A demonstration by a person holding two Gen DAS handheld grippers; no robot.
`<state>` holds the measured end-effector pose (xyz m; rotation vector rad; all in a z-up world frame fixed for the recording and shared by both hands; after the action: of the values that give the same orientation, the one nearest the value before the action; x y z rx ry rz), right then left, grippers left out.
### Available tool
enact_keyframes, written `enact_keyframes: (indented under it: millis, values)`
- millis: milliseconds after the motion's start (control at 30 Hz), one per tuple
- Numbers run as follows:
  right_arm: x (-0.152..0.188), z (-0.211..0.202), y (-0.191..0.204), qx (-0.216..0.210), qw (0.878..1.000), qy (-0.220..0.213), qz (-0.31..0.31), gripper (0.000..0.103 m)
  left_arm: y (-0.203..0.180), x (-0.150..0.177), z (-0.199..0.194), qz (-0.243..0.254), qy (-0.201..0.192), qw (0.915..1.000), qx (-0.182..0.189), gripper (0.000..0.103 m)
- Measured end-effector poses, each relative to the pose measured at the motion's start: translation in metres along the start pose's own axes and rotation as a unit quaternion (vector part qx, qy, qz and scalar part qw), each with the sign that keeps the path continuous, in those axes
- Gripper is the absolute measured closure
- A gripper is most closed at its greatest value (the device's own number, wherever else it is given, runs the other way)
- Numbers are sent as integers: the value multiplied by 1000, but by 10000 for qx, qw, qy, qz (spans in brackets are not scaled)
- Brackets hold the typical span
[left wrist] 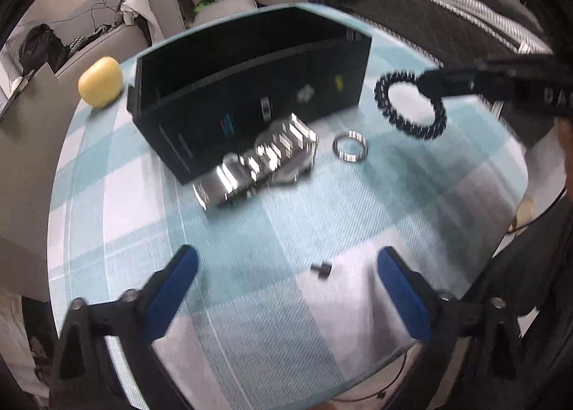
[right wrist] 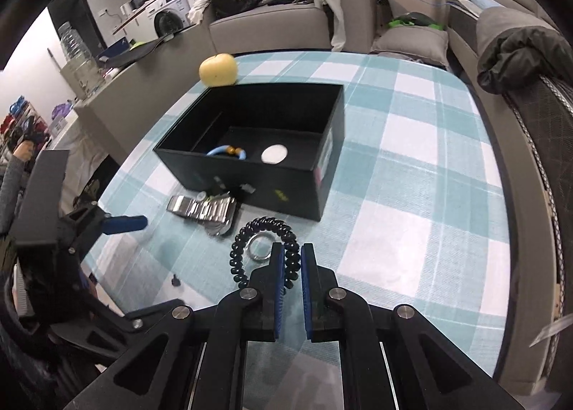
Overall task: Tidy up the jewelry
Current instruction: 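Grasp the small black stud with the left tool while the right tool holds the beaded bracelet, then lower the stud into the black box with the left tool while the right tool lowers the beaded bracelet in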
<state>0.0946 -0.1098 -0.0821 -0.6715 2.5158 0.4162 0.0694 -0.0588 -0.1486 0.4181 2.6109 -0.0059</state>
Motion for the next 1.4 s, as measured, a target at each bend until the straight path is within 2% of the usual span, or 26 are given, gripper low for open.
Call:
enact_keyframes:
  millis: [67,233,400,567,633,767,800,1100,1400]
  values:
    - [2,1,2,-5,10000,28,-29,95,1,4,2,-52,67,9999,59,23]
    - [2,-3,2,-28,10000,-12,-8,95,-6,4,-2,20,39,9995,305,50]
    - [1,-3,-1,-42,10000,-18,44,95,-13,3,-3,96,-22,9992,391,63]
    - [2,-2,2,-45,10000,16,10,95,-11,3,-5,77,-74,9991,400,68]
    - [1,-2,-1,-27,10000,9,52,95,-11,3,-8,77,-94,9990,438,83]
    - [-1,-3,-5,-17,9999,-13,142,95,-8,6,-11,83,-108,9987,493,90]
    - [-2,-3,-5,-20,9999,-13,147,95,-8,7,-12,89,-103,9985,524,96]
    - [-4,-3,-3,-23,9999,-40,142,95,-19,9,-17,221,-133,9977,632,96]
    - [-12,-8,-3,-108,9995,-225,213,95,2,-16,-36,-243,-592,9960,627,96]
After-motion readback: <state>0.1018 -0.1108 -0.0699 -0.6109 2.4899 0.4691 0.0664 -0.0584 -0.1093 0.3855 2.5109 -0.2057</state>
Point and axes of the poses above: each gripper's, at about its wrist camera, not at the fingertips, and z roughly the way its jaws point, y to its left, x to its underside, the point moved 10 cm from there along z, roughly the way its jaws point, and after that the axes turned 2 degrees about -x, right-handed, at the moved point
